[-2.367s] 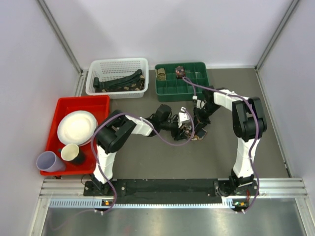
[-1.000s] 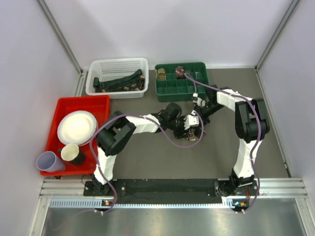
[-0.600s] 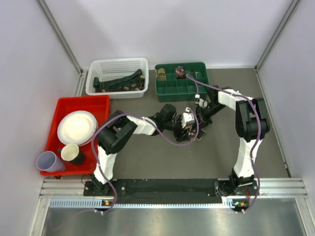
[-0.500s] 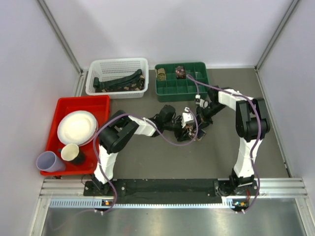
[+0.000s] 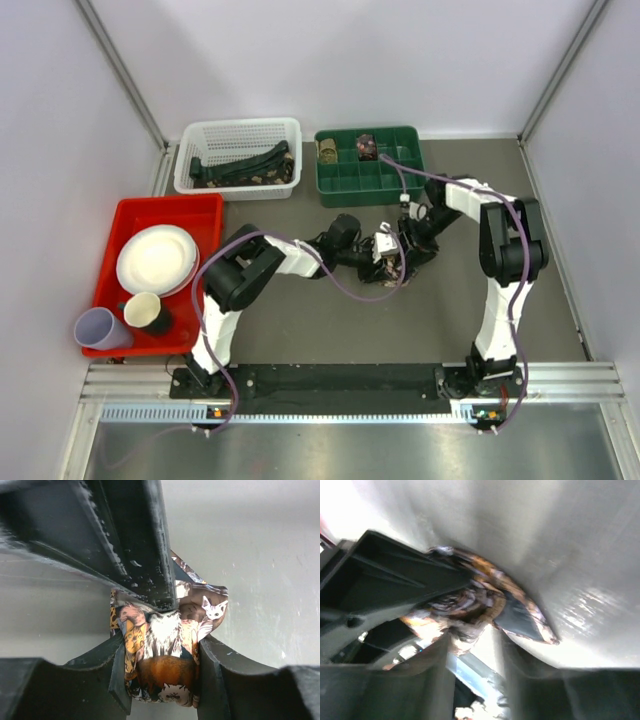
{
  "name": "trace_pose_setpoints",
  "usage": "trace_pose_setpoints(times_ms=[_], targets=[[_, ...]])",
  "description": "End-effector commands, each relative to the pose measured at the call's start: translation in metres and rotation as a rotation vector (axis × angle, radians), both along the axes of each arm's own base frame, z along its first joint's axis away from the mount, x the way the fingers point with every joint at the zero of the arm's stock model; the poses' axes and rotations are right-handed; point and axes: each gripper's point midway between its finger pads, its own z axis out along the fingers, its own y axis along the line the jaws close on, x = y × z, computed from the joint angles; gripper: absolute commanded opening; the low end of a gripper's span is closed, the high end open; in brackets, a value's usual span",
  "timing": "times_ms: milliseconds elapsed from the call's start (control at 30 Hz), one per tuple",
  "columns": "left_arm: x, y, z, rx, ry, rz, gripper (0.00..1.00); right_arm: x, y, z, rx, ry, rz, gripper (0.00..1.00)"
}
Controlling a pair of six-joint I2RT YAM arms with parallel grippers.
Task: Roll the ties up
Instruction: Roll the tie at the center of the board.
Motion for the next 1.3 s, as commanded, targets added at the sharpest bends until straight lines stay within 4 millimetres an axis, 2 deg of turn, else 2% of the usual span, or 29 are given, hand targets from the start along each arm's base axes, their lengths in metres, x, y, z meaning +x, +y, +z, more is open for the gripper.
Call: trace_pose_setpoints(times_ms=[0,33,67,133,233,400,600,733,833,900,933,1000,1033,1067,1100,1233,1267], targets=[[-0.033,0.063,-0.061,0.358,0.098,-0.011,0.11,0.006,-0.019,0.002,0.045,-0.024,-0.009,0.65],[-0.031,0.068,-0.065,0.392,0.066,-0.009,0.1,0.009,-0.024,0.012,0.092,-0.037,-0.044,0.79],[-0.032,0.071,-0.067,0.411,0.062,-0.013,0.09,0.01,-0.027,0.015,0.107,-0.044,-0.057,0.98],[-0.035,0.078,-0.074,0.458,0.06,-0.018,0.09,0.011,-0.035,0.014,0.114,-0.05,-0.077,0.99],[-0.036,0.074,-0.077,0.485,0.064,-0.033,0.07,0.014,-0.04,0.003,0.076,-0.045,-0.098,0.99],[-0.032,0.064,-0.08,0.497,0.077,-0.044,0.06,0.008,-0.026,-0.022,0.027,-0.01,-0.07,0.99],[-0.035,0.067,-0.082,0.51,0.086,-0.048,0.06,0.001,0.003,-0.036,0.161,0.072,-0.086,0.97],[-0.037,0.068,-0.084,0.509,0.103,-0.042,0.06,0.007,0.02,-0.026,0.308,0.071,-0.101,0.92],[-0.038,0.067,-0.084,0.507,0.108,-0.041,0.06,0.009,0.023,-0.015,0.35,0.023,-0.082,0.85],[-0.037,0.067,-0.084,0.506,0.109,-0.037,0.06,0.003,0.021,-0.012,0.349,-0.002,-0.067,0.82],[-0.037,0.067,-0.084,0.506,0.108,-0.036,0.06,0.004,0.02,-0.004,0.35,-0.039,-0.061,0.8],[-0.037,0.067,-0.084,0.503,0.111,-0.033,0.06,-0.001,0.018,-0.003,0.342,-0.066,-0.057,0.77],[-0.036,0.066,-0.085,0.501,0.113,-0.031,0.06,-0.001,0.017,-0.002,0.334,-0.085,-0.061,0.71],[-0.037,0.066,-0.085,0.499,0.117,-0.034,0.06,0.003,0.018,0.0,0.328,-0.124,-0.066,0.7],[-0.037,0.066,-0.084,0.497,0.119,-0.031,0.06,0.0,0.017,-0.002,0.324,-0.12,-0.072,0.68],[-0.037,0.062,-0.085,0.487,0.144,-0.02,0.06,0.002,0.023,-0.001,0.325,-0.143,-0.084,0.48],[-0.038,0.062,-0.084,0.482,0.148,-0.024,0.06,0.002,0.024,-0.001,0.319,-0.142,-0.088,0.47]])
